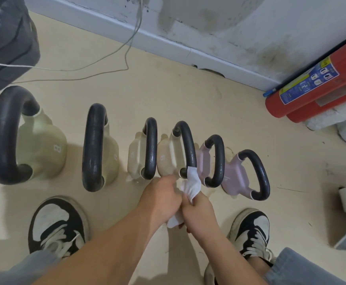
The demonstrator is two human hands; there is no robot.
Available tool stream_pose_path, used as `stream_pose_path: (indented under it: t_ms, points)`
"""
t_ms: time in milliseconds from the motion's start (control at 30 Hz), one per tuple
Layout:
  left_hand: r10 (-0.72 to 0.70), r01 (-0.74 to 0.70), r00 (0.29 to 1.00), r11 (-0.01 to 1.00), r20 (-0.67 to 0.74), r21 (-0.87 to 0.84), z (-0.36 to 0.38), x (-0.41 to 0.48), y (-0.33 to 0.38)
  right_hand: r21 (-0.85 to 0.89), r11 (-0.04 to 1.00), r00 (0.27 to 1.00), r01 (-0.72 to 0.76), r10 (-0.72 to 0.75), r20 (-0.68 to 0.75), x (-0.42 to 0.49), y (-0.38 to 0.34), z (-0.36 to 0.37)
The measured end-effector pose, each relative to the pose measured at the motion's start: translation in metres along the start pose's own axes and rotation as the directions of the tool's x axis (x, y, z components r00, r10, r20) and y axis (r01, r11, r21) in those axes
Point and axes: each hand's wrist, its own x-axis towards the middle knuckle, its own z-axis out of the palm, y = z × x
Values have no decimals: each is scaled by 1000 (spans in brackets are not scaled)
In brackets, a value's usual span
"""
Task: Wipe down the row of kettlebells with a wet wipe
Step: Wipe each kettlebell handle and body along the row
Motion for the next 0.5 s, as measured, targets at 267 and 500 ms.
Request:
stream_pose_path:
  t_ms: [267, 500]
  points:
    - [-49, -2, 988, 941, -143, -339, -10, -10, 43, -143, 976, 929, 167, -108, 353, -36, -61, -50]
    - [60, -107, 993, 849, -106, -517, -51, 2, 77, 143, 989, 874, -31, -43, 483, -38, -84, -104]
